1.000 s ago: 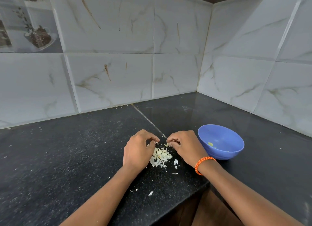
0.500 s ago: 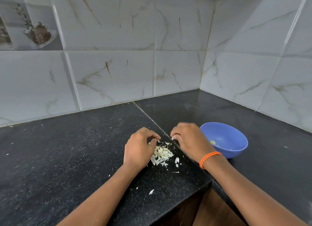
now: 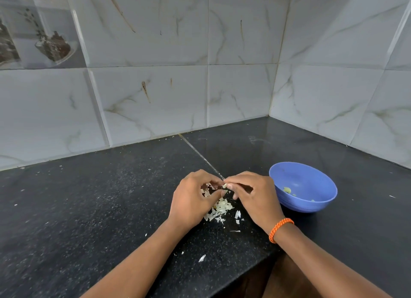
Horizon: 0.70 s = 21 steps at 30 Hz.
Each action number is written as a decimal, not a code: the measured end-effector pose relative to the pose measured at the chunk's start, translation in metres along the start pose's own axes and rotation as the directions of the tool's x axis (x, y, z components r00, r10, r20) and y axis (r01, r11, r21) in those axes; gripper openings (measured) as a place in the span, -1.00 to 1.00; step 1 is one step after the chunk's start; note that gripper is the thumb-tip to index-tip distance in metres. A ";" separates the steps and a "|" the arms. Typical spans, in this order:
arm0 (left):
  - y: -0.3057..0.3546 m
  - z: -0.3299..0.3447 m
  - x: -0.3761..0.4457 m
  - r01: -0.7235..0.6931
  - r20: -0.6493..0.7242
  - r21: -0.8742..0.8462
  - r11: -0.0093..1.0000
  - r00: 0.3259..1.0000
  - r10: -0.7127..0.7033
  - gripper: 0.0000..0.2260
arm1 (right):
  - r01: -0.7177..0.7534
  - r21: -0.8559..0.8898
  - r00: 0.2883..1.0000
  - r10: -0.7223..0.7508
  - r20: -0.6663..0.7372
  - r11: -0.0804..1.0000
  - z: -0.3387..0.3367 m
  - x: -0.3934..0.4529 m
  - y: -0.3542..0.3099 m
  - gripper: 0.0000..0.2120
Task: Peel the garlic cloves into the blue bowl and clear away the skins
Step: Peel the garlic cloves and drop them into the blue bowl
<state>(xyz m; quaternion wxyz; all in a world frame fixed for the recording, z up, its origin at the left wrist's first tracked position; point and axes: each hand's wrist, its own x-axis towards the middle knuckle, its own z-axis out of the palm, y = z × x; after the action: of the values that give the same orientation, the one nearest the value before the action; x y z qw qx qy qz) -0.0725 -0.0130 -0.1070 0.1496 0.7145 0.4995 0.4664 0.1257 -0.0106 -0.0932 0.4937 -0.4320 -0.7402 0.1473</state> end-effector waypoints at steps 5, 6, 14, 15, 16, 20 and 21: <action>0.000 0.002 0.001 -0.019 -0.049 0.005 1.000 0.999 0.019 -0.90 | -0.018 0.115 1.000 0.020 -0.024 0.993 0.005 0.001 0.000 -0.79; 0.000 0.001 0.001 -0.017 -0.056 0.006 1.000 0.998 0.017 -0.90 | -0.018 0.121 0.999 0.021 -0.026 0.992 0.005 0.000 -0.001 -0.79; 0.003 -0.002 0.001 0.043 -0.056 -0.033 0.999 0.997 -0.045 -0.90 | -0.089 0.087 0.996 0.089 0.007 0.992 0.005 0.000 -0.001 -0.61; 0.003 -0.002 0.001 0.051 -0.056 -0.047 0.998 0.997 -0.054 -0.89 | -0.088 0.088 0.996 0.087 0.014 0.992 0.005 0.000 -0.001 -0.59; 0.003 -0.002 0.001 0.054 -0.054 -0.058 0.997 0.997 -0.057 -0.88 | -0.087 0.092 0.996 0.086 0.018 0.992 0.005 0.000 -0.001 -0.58; 0.005 -0.001 0.002 0.057 -0.055 -0.102 0.993 0.997 -0.063 -0.87 | -0.079 0.121 0.997 0.076 0.027 0.990 0.004 0.000 -0.002 -0.59; 0.005 -0.001 0.002 0.060 -0.052 -0.112 0.992 0.996 -0.066 -0.86 | -0.078 0.130 0.997 0.074 0.030 0.988 0.004 0.000 -0.002 -0.60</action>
<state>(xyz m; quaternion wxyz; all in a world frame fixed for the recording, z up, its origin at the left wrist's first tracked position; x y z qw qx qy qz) -0.0700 -0.0142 -0.1019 0.1896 0.6759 0.4991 0.5081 0.1213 -0.0110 -0.0938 0.5056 -0.4247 -0.7181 0.2199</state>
